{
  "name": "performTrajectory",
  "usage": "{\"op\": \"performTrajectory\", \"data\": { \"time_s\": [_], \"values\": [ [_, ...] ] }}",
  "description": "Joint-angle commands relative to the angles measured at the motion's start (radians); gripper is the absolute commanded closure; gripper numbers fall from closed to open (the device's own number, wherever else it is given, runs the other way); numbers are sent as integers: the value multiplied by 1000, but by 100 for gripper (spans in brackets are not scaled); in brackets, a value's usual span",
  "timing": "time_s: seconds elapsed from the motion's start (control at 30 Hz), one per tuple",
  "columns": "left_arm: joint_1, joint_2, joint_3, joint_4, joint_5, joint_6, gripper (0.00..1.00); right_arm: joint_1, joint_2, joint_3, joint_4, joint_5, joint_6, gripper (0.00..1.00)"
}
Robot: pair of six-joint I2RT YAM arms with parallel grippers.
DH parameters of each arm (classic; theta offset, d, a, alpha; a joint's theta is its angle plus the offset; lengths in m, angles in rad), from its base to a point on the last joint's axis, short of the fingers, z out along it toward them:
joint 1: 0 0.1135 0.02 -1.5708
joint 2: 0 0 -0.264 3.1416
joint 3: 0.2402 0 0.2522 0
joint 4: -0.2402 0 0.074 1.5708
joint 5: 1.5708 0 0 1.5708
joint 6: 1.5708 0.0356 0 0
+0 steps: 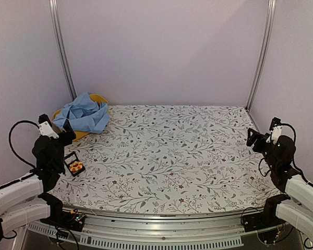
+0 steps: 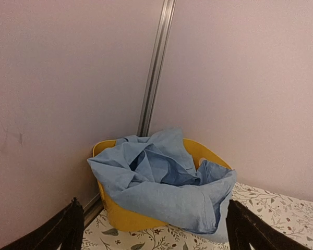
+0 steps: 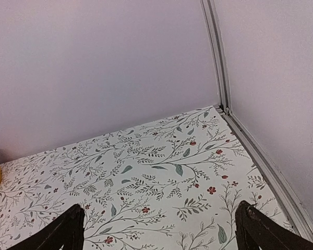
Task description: Pin the brooch onto the clothing
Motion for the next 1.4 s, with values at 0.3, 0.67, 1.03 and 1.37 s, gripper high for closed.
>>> {"op": "performTrajectory", "data": {
  "time_s": [0.3, 0.67, 1.03, 1.37],
  "values": [
    [222, 629, 992, -878, 371, 46, 0, 2, 43, 225, -7, -258, -40, 1],
    [373, 1218, 1403, -1077, 458, 66, 0, 2, 259, 356, -36, -414, -12, 1],
    [384, 1517, 1643, -1115, 363, 100, 52, 4, 337, 353, 3, -434, 22, 2],
    [275, 1107, 1475, -834, 229, 224, 100, 3, 324, 393, 10, -461, 19, 2]
  ]
}}
